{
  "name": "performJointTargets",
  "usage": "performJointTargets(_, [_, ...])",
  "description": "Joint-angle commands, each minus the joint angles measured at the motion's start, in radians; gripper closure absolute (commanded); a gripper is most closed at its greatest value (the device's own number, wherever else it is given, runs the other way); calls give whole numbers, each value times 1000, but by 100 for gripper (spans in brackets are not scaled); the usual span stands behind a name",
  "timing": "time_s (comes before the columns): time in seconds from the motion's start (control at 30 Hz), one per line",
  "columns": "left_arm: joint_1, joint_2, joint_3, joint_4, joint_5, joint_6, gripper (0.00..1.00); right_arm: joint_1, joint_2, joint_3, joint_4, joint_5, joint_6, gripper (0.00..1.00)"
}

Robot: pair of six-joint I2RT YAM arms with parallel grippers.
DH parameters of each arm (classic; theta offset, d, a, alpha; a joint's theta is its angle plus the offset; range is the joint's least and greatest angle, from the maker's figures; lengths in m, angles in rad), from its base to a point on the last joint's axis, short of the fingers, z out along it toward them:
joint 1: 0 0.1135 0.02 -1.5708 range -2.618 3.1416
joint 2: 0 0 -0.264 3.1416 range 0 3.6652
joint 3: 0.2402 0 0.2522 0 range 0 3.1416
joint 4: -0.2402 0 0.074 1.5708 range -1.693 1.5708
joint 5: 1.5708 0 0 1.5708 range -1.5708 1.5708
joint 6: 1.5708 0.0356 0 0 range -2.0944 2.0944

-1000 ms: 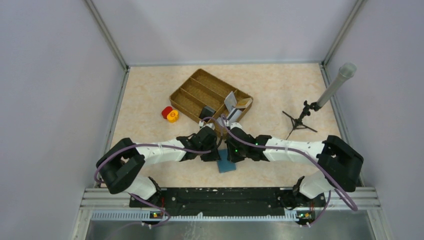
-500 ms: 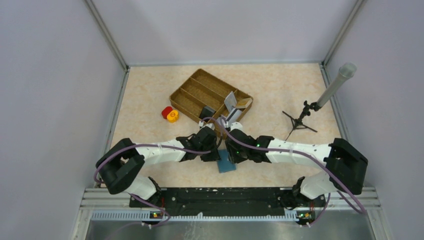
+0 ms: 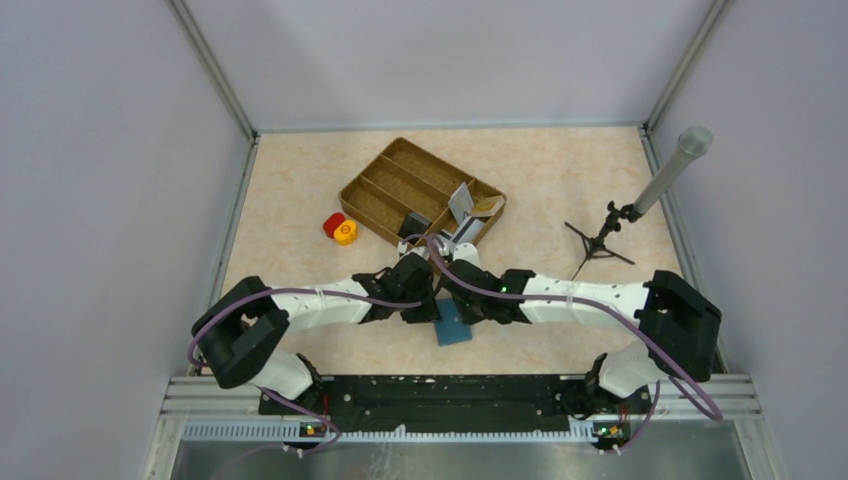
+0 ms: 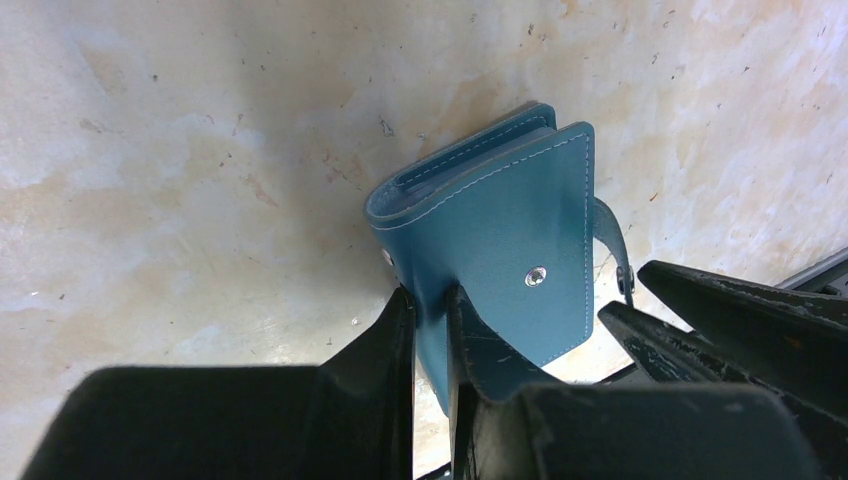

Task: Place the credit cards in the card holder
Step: Close the card holder at the center of the board.

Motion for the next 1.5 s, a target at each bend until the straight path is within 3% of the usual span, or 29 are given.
performJointTargets(0.0, [-11,30,-31,-11,-13,16,84,16,12,47,-31,39,-9,81])
performJointTargets(0.2, [-11,27,-32,-13,-13,17,84,16,23,47,-40,42,-4,84])
performJointTargets(0.37, [-11,27,-31,-14,-13,17,84,15,12,46,-24,24,2,100])
performJointTargets(0.8, [-11,38,-23,-13,-2,23,84,15,-14,-3,126,-121,-6,100])
performJointTargets(1.47, [-11,42,-22,-13,2,23,85,15,67,1,140,-113,-21,100])
